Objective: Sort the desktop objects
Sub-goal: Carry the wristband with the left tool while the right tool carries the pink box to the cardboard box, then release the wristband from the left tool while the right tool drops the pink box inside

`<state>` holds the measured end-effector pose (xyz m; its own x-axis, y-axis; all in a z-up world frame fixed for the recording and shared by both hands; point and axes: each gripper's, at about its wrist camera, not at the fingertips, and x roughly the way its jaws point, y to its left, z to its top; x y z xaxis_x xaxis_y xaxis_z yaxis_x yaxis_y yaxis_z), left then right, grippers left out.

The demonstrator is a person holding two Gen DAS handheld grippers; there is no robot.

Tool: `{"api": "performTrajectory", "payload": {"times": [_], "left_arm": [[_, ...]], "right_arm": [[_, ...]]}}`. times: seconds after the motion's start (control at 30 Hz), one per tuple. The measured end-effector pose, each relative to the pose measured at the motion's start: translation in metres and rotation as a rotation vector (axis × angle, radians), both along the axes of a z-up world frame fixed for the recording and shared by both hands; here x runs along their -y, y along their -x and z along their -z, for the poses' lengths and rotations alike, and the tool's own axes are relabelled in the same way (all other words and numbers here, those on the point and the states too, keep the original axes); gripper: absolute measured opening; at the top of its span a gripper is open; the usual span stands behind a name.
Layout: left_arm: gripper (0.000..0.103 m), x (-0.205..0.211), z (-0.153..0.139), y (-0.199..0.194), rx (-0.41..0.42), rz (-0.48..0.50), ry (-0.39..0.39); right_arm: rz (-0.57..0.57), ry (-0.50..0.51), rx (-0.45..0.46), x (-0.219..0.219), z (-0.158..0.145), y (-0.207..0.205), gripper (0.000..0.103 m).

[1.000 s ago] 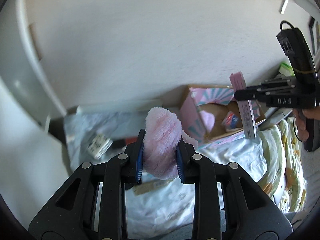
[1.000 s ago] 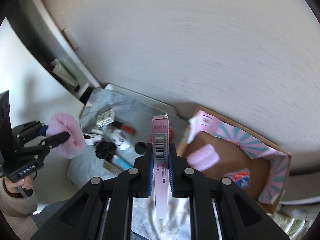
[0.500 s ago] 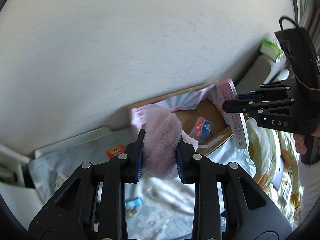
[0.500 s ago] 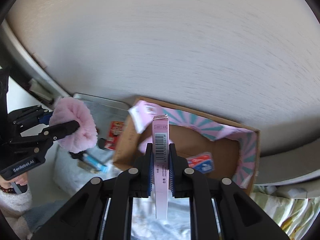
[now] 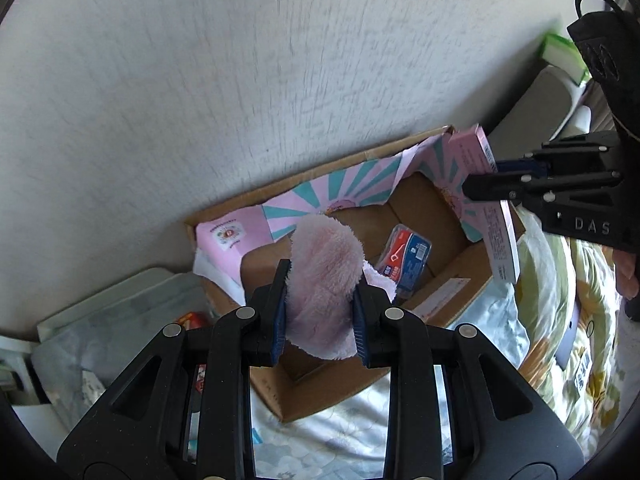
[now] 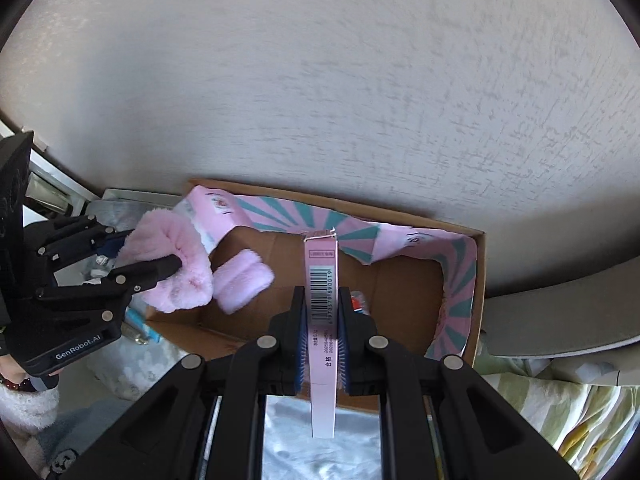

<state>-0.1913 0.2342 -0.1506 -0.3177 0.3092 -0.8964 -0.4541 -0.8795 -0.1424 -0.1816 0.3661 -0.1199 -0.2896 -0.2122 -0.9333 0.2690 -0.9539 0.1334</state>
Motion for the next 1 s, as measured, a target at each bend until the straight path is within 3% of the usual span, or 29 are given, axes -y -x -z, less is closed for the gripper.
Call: {"api": "performTrajectory", "payload": {"times": [0.17, 0.87, 0.93, 0.97, 1.0], "left_arm": [[0.024, -0.007, 0.005, 0.005, -0.007, 0.013, 0.049], [0.025, -0.016, 0.021, 0.011, 0.018, 0.048, 0.1], [0.035, -0.02, 0.021, 0.009, 0.02, 0.083, 0.101], [0.053, -0.021, 0.02, 0.008, 0.026, 0.103, 0.093], [0.082, -0.024, 0.02, 0.006, 0.033, 0.126, 0.085]], "right_arm": [[-0.021, -0.078, -0.014, -0.009, 0.011, 0.015, 0.013], [-0.151, -0.068, 0.048, 0.005, 0.047, 0.024, 0.013], [-0.165, -0.071, 0.054, 0.008, 0.049, 0.023, 0.013], [-0.181, -0.072, 0.053, 0.009, 0.049, 0.021, 0.014], [-0.196, -0.066, 0.058, 0.01, 0.05, 0.02, 0.018]]}}
